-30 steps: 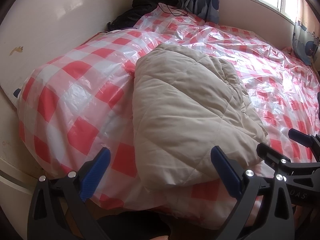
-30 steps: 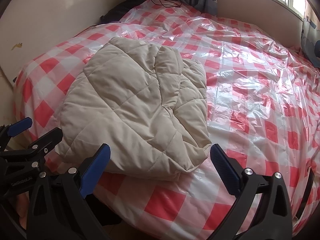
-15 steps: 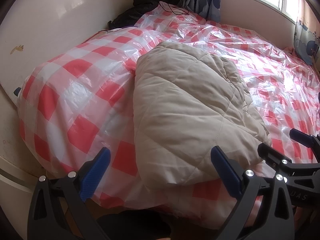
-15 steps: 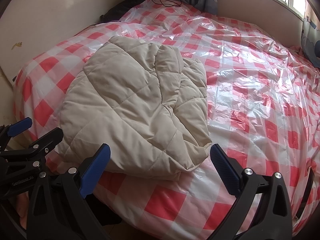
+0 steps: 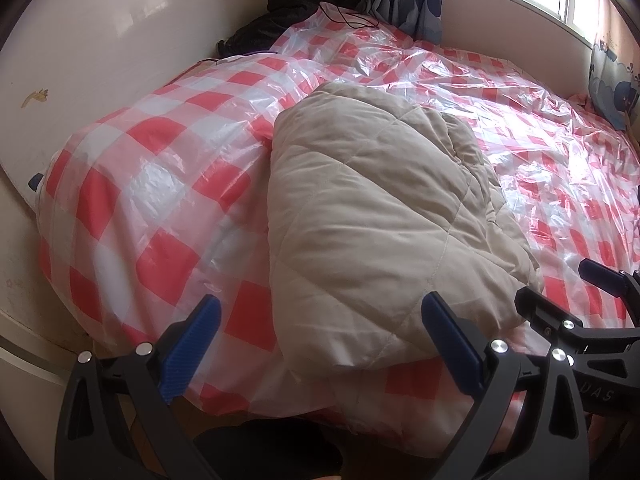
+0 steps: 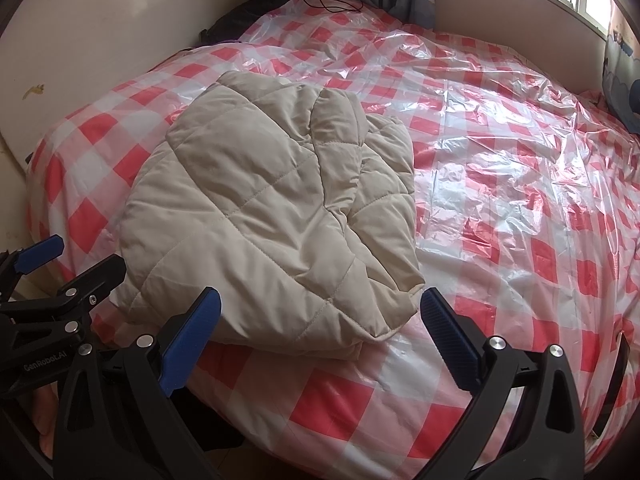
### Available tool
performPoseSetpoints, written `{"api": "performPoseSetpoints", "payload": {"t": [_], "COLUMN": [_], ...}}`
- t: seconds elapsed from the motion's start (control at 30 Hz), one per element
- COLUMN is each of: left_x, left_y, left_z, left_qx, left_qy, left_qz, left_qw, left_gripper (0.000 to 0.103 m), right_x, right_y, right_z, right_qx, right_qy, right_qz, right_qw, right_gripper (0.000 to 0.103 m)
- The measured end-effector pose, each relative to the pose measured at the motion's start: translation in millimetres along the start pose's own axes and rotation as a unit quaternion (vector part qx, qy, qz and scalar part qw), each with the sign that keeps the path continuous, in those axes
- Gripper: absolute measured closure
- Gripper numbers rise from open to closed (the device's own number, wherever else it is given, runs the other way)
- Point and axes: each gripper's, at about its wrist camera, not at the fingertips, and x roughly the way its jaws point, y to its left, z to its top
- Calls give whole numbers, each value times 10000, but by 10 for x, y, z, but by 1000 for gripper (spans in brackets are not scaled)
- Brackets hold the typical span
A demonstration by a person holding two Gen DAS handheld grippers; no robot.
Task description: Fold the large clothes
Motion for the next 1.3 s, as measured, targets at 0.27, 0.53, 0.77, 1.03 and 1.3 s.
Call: {"api": "performPoseSetpoints", "payload": {"t": [0.27, 0.53, 0.77, 1.03, 1.3], "left_x": [-19, -18, -2, 26, 80], "left_y": [-10, -18, -25, -69, -40], "left_z": [-3, -4, -13, -15, 6], "left_qx": [4, -31, -9, 80, 18], "left_qy": [-24, 16, -1, 92, 209], "left_qz": [10, -20, 33, 174, 44], "left_qw": [10000, 10000, 10000, 9998, 9998], "left_gripper": [7, 7, 7, 7, 7], "right_x": [-2, 2, 9, 28, 54], "right_y": [-11, -14, -12, 7, -11], "right_z": [0, -1, -4, -20, -22], "right_qx": [-2, -7, 8, 11, 61], "right_qy": [0, 4, 5, 32, 53], "right_qz": [11, 7, 13, 33, 84], "right_qw": [10000, 10000, 10000, 10000, 9999], "right_gripper": [6, 6, 6, 6, 6]}}
